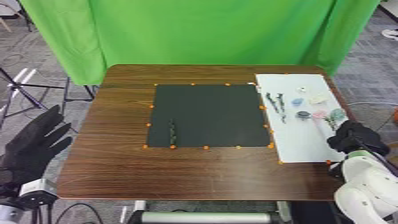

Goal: Arrange flowers

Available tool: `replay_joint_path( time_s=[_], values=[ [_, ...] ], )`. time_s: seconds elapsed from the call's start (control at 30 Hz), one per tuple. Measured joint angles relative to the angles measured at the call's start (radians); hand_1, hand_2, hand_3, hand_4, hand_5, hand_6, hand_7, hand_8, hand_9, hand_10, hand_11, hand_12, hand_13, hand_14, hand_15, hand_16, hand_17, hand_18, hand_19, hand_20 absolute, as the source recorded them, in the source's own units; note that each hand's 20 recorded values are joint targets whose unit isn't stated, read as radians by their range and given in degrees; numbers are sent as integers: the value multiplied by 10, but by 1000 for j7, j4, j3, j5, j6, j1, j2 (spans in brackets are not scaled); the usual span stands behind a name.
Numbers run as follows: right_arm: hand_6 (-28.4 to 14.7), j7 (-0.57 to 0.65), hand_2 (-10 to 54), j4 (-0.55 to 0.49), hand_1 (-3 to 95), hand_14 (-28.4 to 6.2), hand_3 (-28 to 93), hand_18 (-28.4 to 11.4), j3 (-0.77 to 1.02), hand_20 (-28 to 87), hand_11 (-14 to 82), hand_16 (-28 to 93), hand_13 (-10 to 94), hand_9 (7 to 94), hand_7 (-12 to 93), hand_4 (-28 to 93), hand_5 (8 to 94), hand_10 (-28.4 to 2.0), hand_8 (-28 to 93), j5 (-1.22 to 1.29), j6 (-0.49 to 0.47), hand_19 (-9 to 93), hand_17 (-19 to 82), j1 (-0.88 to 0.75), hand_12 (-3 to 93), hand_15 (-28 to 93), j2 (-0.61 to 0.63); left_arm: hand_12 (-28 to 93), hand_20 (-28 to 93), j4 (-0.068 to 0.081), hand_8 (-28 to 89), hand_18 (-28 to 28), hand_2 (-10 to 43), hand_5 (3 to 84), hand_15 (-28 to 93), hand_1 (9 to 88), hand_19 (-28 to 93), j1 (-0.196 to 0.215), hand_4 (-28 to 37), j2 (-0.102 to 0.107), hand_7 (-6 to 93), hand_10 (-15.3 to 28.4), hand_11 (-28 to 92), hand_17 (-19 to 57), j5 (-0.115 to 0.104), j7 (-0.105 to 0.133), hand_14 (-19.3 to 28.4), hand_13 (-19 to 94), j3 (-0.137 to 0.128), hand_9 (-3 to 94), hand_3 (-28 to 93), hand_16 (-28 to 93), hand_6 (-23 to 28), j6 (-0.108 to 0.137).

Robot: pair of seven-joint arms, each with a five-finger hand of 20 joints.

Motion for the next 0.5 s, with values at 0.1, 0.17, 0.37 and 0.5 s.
replay_joint_path(
  time_s=[0.1, 0.17, 0.37, 0.5],
  values=[
    [-11, 7, -95, -34, 420, -104, 861, -229, -3, 539, 598, 380, 713, 783, 550, -158, 714, -99, 92, 3, 43, 841, 276, 14, 549, 854, 1, 203, 95, 0, -99, 175, -40, 209, 143, 232, 325, 0, -283, 0, 192, 83, 96, -118, 0, -1, 116, 130, 0, 169, 706, 75, 1, 0],
    [-12, 7, -95, -50, 420, -103, 860, -229, -9, 539, 603, 380, 716, 786, 552, -156, 716, -98, 92, 4, 56, 843, 277, 29, 548, 857, 1, 203, 95, 0, -99, 175, -40, 209, 142, 232, 325, -1, -283, 0, 192, 84, 96, -118, 0, -1, 116, 130, 0, 170, 705, 75, 0, 0],
    [-11, -14, -95, -71, 414, -102, 861, -230, -104, 539, 613, 382, 719, 788, 555, -144, 717, -97, 92, 13, 58, 848, 281, 118, 545, 861, -3, 204, 95, 0, -99, 175, -40, 209, 143, 232, 324, -1, -283, -1, 192, 84, 95, -118, 1, -7, 116, 130, 0, 169, 706, 76, 1, 0],
    [-10, -58, -95, -65, 405, -102, 865, -231, -228, 539, 617, 383, 721, 790, 558, -126, 720, -97, 95, 10, 23, 851, 284, 210, 543, 863, -30, 204, 95, 0, -99, 175, -39, 209, 143, 233, 324, -4, -283, -2, 193, 84, 96, -118, 1, -10, 116, 130, 1, 170, 704, 76, 0, 0]
  ],
)
